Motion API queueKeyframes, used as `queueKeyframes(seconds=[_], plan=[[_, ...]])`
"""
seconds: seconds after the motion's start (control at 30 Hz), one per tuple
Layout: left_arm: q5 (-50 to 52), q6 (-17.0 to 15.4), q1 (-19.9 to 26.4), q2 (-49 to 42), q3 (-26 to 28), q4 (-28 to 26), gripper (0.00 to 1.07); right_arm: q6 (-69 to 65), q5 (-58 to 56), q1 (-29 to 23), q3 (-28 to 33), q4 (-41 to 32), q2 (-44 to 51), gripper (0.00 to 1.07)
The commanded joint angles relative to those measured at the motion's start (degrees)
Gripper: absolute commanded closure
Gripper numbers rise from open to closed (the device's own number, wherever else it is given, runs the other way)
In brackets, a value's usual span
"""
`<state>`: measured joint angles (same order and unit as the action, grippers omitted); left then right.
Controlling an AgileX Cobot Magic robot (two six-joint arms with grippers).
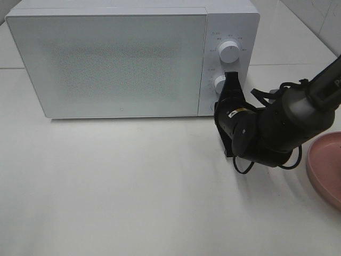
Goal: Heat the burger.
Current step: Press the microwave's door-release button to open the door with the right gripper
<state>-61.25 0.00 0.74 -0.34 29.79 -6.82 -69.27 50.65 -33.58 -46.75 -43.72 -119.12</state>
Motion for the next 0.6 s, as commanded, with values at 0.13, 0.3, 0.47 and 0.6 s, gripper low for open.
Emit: queueKeyframes(seconds=[0.13,0.3,0.47,0.6], plan=[[0.06,-0.4,-0.11,-1.15,-0.06,-0.23,0.08,0.17,-0.69,0.17,-2.41,0.92,-1.26,1.07],[0.06,-0.46,-0.11,-0.86,-0.06,-0.23,0.08,0.23,-0.57,0.74,-4.3,0.86,-2.81,1.07],[0.06,-0.46,-0.11,-0.86,-0.06,-0.23,0.08,0.74,0.17,0.97,-4.41,-0.29,-2.92,1.07],[0.06,-0.46,-0.11,-0.86,-0.06,-0.23,0.08,1.09,0.69,1.49,-4.87,-0.11,-3.15,1.07]])
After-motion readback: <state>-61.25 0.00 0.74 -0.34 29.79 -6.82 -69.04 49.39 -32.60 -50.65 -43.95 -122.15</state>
